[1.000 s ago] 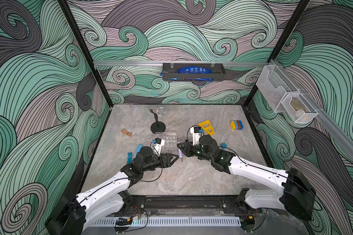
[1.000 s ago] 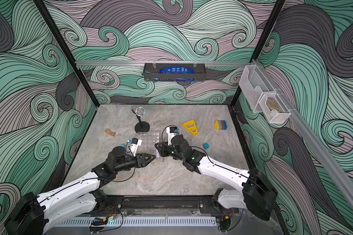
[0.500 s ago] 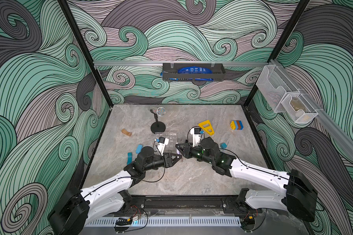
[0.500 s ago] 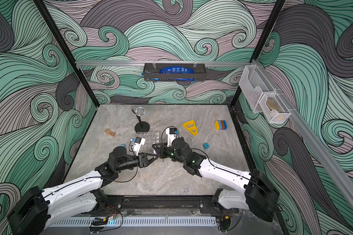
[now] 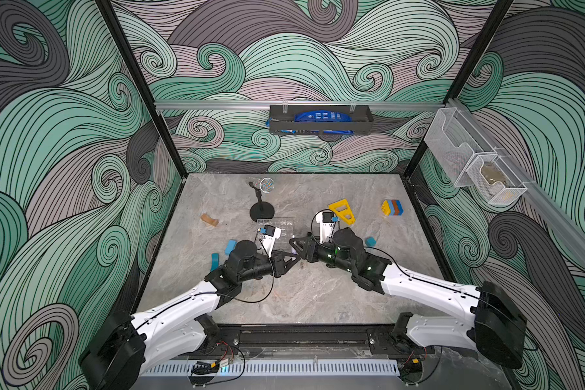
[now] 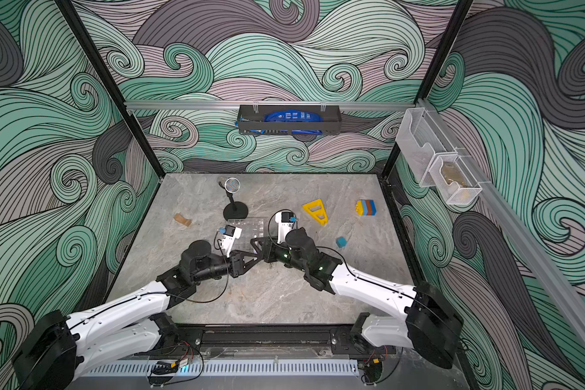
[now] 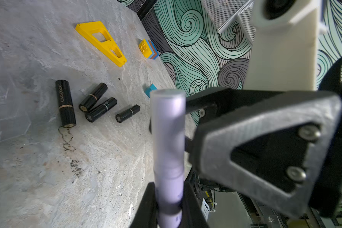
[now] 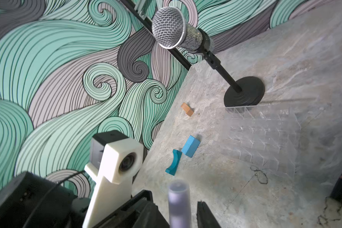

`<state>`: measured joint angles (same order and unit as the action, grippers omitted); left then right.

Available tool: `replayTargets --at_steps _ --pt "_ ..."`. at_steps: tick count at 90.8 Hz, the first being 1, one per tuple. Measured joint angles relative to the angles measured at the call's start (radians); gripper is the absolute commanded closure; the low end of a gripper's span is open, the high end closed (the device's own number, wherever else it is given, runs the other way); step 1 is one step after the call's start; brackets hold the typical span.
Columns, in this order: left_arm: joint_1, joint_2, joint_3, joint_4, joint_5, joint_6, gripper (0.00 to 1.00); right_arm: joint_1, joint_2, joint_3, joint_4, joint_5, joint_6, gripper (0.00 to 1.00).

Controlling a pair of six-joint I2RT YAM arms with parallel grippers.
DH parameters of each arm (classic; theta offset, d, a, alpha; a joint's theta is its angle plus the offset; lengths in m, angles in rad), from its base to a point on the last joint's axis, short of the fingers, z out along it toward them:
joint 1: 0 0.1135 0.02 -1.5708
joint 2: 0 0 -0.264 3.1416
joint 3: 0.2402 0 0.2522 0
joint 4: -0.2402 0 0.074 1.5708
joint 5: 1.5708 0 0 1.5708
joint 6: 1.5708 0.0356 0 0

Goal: Arrange the lipsticks in the organizer
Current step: Pick up the lipstick at the center of the board, then place the lipstick in the storage box.

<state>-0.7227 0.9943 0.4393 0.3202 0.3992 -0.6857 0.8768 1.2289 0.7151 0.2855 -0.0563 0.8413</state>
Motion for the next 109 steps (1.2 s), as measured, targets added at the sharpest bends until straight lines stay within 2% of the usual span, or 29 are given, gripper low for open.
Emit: replayTargets --at_steps 8,22,39,67,109 --pt "-0.005 -0.012 0.022 -0.078 -0.063 0.079 0.99 -0.060 -0.021 0.021 -0.064 -0.064 -0.011 0.46" --pt "-0.041 -0.016 0.058 -0.193 -0.174 0.214 1.00 -0.176 -0.014 0.146 -0.238 -0.197 -0.077 0.44" --pt "-0.093 -0.017 0.096 -0.266 -0.268 0.336 1.00 -0.174 0.028 0.279 -0.410 -0.297 -0.161 0.43" --pt "-0.130 -0.061 0.096 -0.283 -0.317 0.424 1.00 -0.124 0.158 0.384 -0.573 -0.361 -0.236 0.56" --pt "-0.131 -0.063 0.099 -0.290 -0.325 0.442 1.00 -0.117 0.174 0.381 -0.570 -0.397 -0.220 0.76"
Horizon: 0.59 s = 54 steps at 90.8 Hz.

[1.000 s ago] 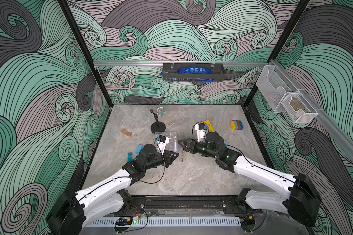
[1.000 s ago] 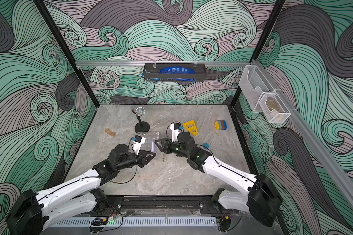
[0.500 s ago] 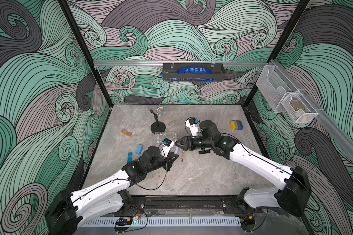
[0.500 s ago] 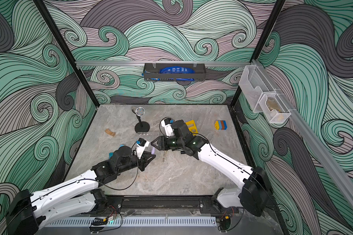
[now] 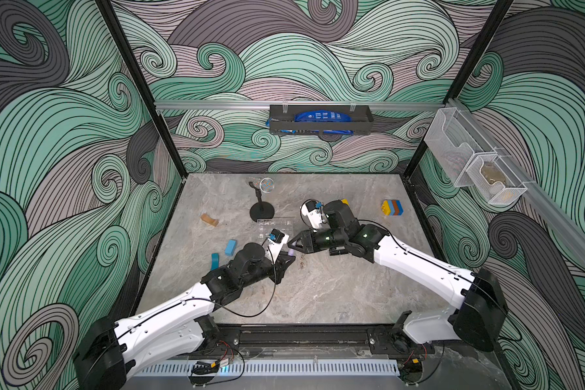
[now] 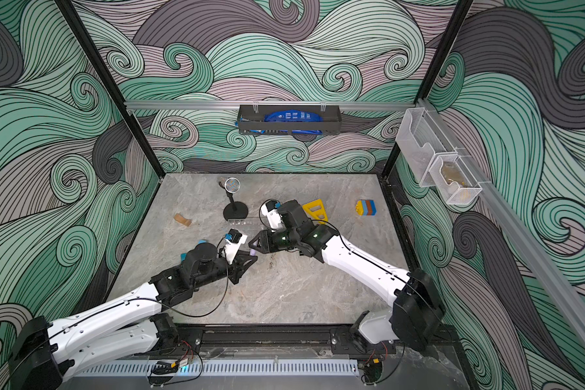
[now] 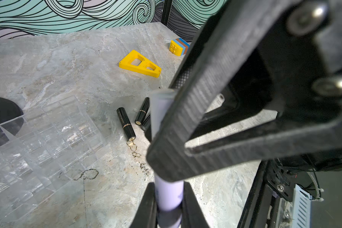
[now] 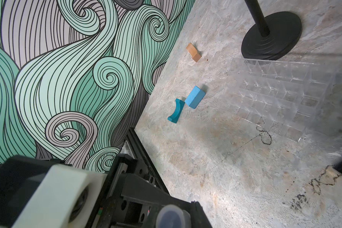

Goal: Arrange the lipsticks in the organizer
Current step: Place the lipstick in the storage box.

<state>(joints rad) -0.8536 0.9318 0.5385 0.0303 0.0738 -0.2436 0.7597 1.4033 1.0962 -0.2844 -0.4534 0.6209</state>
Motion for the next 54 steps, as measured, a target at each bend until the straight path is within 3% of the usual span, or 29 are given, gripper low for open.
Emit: replayTargets --at_steps 4,12,27,40,54 --pt "0.000 0.000 0.002 -0.005 -0.003 0.000 0.94 -0.002 0.003 -0.003 0.005 0.003 0.000 0.78" --pt "0.000 0.000 0.005 -0.019 -0.009 -0.003 0.67 -0.013 0.005 -0.016 0.018 -0.001 0.008 0.80" --pt "0.000 -0.035 0.046 -0.107 -0.098 -0.030 0.28 -0.067 0.006 -0.033 0.093 -0.006 0.058 0.82" --pt "0.049 -0.090 0.173 -0.313 -0.277 -0.079 0.25 -0.119 0.005 -0.081 0.243 0.104 0.113 0.83" --pt "0.263 -0.081 0.323 -0.509 -0.364 -0.105 0.29 -0.028 0.025 -0.160 0.430 0.370 0.131 0.84"
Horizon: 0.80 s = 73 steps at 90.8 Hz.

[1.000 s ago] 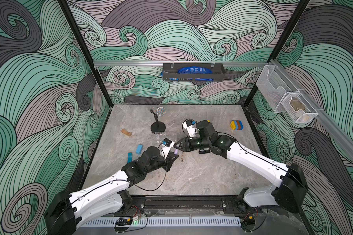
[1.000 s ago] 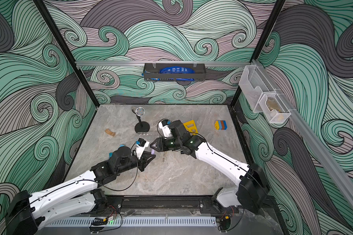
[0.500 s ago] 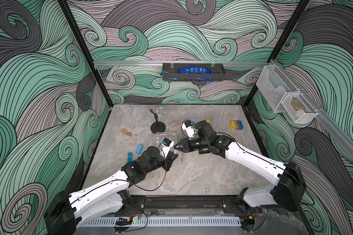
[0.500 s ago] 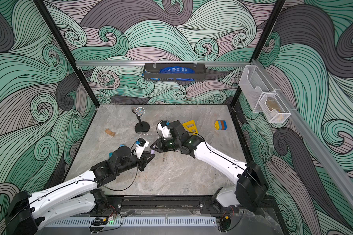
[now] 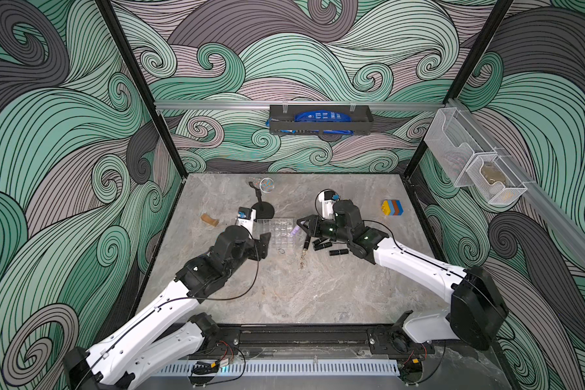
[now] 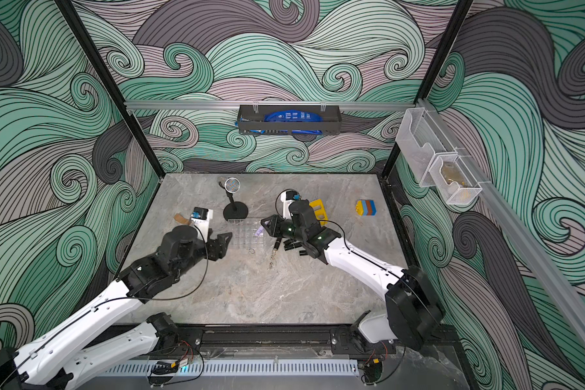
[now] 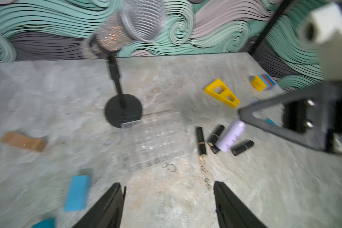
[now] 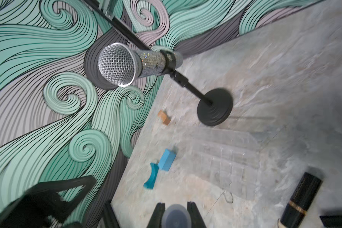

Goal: Arrange the lipsticks in the organizer
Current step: Place the lipstick in the storage box.

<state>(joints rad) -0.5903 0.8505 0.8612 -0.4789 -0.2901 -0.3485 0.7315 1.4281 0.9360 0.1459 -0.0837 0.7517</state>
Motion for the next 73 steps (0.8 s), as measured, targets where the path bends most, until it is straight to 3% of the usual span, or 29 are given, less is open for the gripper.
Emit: replayTargets --at_steps 12,28,41,73 --pt "0.138 0.031 0.042 -0.084 0.003 -0.016 0.31 0.146 0.106 0.002 0.196 0.237 -0.090 0.85" --pt "0.163 0.072 0.033 -0.123 0.033 -0.041 0.32 0.252 0.315 0.048 0.429 0.432 -0.274 0.85" --pt "0.165 0.069 0.013 -0.138 0.036 -0.049 0.32 0.260 0.452 0.140 0.497 0.488 -0.356 0.86" --pt "0.165 0.059 -0.010 -0.142 0.035 -0.058 0.32 0.255 0.602 0.264 0.543 0.517 -0.421 0.86"
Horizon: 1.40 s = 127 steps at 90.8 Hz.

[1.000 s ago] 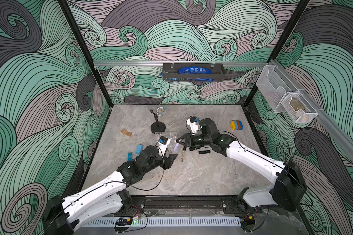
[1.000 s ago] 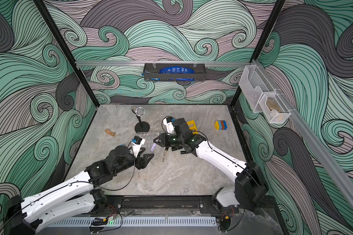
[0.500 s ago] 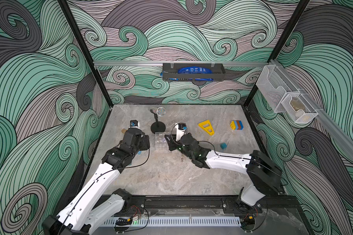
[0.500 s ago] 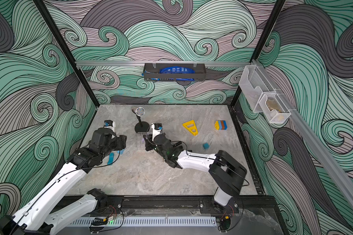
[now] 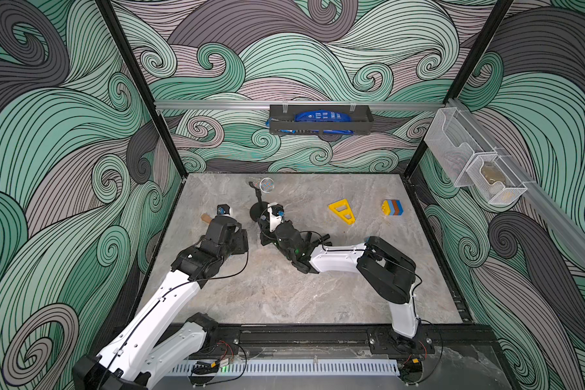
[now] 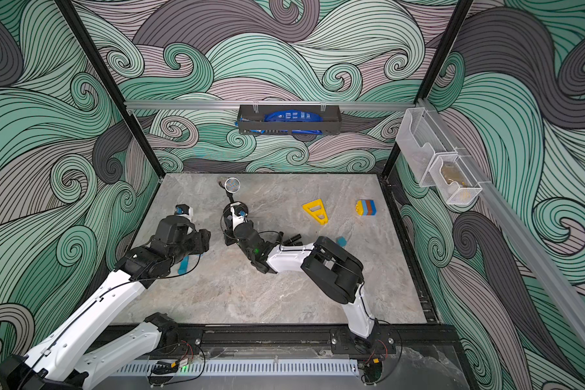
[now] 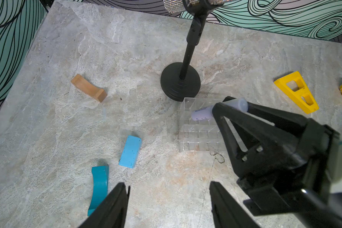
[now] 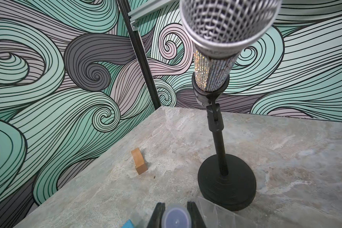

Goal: Arrange the lipsticks in the organizer
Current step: Place the lipstick in the storage box.

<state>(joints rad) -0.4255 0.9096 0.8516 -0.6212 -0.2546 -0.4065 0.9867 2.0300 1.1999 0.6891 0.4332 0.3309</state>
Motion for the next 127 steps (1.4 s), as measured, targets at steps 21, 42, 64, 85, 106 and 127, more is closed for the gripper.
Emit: replayTargets --at_steps 21,42,64,85,106,127 --pt "0.006 -0.005 -0.029 0.005 0.000 -0.008 0.32 -0.018 0.053 0.032 0.000 0.004 -0.015 0.86" --pt "0.006 -0.005 -0.038 0.006 0.001 -0.011 0.33 -0.035 0.087 0.060 0.003 0.005 -0.018 0.86" --pt "0.006 -0.005 -0.038 0.008 0.005 -0.015 0.33 -0.041 0.138 0.096 -0.004 0.005 -0.016 0.86" --pt "0.007 -0.005 -0.038 0.007 0.013 -0.023 0.34 -0.045 0.139 0.097 -0.004 0.005 -0.006 0.87" --pt "0.006 -0.005 -0.038 0.008 0.024 -0.029 0.34 -0.062 0.145 0.106 -0.014 0.005 -0.005 0.87" --pt "0.007 -0.004 -0.039 0.008 0.038 -0.033 0.35 -0.069 0.172 0.129 -0.027 0.006 -0.006 0.88"
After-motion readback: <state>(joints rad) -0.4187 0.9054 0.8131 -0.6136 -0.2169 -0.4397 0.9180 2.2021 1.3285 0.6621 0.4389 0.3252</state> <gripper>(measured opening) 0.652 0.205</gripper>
